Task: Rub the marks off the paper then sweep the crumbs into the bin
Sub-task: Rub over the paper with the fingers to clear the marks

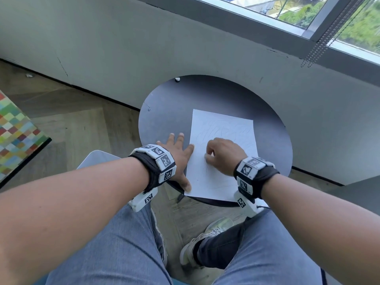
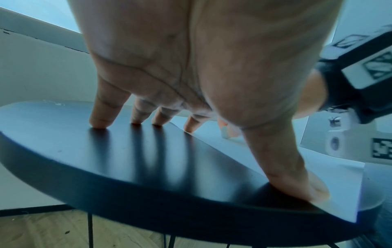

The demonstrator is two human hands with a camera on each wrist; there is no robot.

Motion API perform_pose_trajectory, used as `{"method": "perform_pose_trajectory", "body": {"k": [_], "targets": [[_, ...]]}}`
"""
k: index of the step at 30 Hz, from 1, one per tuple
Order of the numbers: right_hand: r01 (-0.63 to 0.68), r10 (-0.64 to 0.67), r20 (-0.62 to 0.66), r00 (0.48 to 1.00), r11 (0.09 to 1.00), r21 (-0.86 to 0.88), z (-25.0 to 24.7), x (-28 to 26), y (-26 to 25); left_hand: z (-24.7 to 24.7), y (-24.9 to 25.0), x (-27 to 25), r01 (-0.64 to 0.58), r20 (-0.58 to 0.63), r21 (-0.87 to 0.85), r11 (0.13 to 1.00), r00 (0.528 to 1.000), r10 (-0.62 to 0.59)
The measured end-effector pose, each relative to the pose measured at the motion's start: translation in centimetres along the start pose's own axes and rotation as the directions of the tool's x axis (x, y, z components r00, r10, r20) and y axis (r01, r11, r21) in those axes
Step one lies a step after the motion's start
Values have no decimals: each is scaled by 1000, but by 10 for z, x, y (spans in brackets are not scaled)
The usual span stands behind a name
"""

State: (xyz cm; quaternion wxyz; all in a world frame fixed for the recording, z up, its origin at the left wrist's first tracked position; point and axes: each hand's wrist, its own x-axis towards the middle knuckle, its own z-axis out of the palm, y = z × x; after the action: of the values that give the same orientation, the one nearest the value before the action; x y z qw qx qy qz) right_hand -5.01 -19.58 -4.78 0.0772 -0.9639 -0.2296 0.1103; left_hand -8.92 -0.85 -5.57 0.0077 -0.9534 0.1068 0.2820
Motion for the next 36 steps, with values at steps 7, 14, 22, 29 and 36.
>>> {"method": "perform_pose_trajectory", "body": {"k": [7, 14, 22, 29, 36], "targets": [[160, -161, 151, 975, 987, 21, 1, -24, 2, -2, 1, -2, -82, -2, 39, 996, 997, 82], [-16, 16, 33, 999, 1000, 25, -3, 4, 15, -1, 0, 0, -79, 16, 40, 996, 997, 78], [203, -207, 160, 965, 978, 46, 4, -30, 4, -2, 0, 3, -90, 59, 45, 995, 994, 88], [5, -4, 21, 1000, 999, -38, -3, 6, 7, -3, 1, 1, -80, 63, 46, 996, 995, 77], [234, -229, 144, 963, 972, -19, 8, -41, -6, -2, 3, 1, -73, 80, 56, 996, 994, 68]]}}
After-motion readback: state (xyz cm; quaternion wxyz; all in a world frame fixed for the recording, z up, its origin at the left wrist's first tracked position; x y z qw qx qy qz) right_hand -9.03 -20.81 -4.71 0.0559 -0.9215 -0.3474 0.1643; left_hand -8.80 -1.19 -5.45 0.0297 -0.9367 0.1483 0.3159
